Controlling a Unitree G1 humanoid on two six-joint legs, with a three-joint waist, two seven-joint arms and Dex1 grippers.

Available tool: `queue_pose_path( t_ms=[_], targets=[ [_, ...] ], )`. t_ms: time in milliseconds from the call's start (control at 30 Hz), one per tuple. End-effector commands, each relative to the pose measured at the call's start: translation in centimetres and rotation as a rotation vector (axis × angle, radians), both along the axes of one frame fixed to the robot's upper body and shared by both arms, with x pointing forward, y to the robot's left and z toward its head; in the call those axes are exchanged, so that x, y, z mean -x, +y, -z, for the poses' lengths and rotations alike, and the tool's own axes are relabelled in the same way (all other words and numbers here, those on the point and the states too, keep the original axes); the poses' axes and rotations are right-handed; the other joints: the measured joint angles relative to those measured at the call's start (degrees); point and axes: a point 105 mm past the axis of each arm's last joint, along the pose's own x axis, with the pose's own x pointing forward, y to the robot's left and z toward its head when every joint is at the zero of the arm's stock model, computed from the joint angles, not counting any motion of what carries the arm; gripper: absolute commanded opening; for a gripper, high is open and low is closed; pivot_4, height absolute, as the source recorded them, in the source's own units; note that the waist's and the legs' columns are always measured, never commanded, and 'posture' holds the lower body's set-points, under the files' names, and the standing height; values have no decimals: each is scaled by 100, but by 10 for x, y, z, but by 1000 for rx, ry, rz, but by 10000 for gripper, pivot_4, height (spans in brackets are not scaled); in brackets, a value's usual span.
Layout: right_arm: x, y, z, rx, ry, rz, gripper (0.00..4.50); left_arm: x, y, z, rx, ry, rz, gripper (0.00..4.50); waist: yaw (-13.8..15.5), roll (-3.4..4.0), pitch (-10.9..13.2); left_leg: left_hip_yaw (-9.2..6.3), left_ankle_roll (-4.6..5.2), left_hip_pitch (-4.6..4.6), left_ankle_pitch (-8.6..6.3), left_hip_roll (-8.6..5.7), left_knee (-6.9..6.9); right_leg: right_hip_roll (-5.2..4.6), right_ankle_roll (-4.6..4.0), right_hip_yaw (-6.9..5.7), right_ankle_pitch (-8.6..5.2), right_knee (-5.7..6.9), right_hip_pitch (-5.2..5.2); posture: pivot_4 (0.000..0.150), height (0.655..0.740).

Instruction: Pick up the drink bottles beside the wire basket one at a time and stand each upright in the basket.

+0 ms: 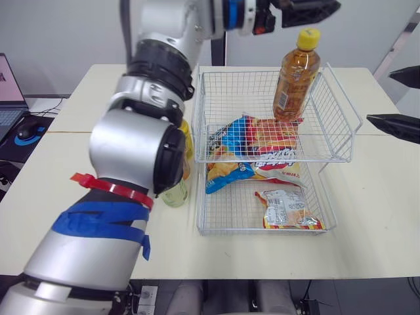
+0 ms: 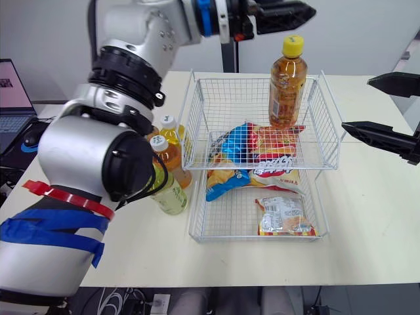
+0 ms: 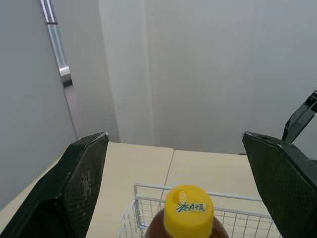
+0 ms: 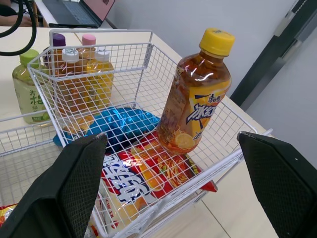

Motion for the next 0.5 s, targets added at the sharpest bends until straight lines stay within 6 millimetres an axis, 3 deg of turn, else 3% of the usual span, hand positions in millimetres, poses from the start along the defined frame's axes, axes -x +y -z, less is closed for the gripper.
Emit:
queue_pose_path(
  t_ms=[33,200,300,500],
  targets=[
    [1,-1,-11,3,-56,6,45000,18,18,-15,-5,-74,35,44740,-3,2,-1,-1,0,0,0,1,0,1,0,-1,0,0,1,1500,7400],
    [-3,2,-12,6,-63,-10,45000,35,56,-10,-15,-65,21,44740,-10,3,-2,-7,-2,3,1,4,2,3,-1,3,1,3,0,1500,7400],
    [-5,4,-13,6,-66,-24,45000,48,89,-6,-7,-52,-6,44740,-9,3,-2,-16,-3,3,2,5,3,4,-1,3,1,3,0,1500,7400],
    [-5,12,-11,-1,-49,-82,45000,54,148,2,54,-50,-232,44740,-2,6,-4,-38,-4,9,2,8,5,6,-3,3,2,3,4,1500,7400]
  ],
)
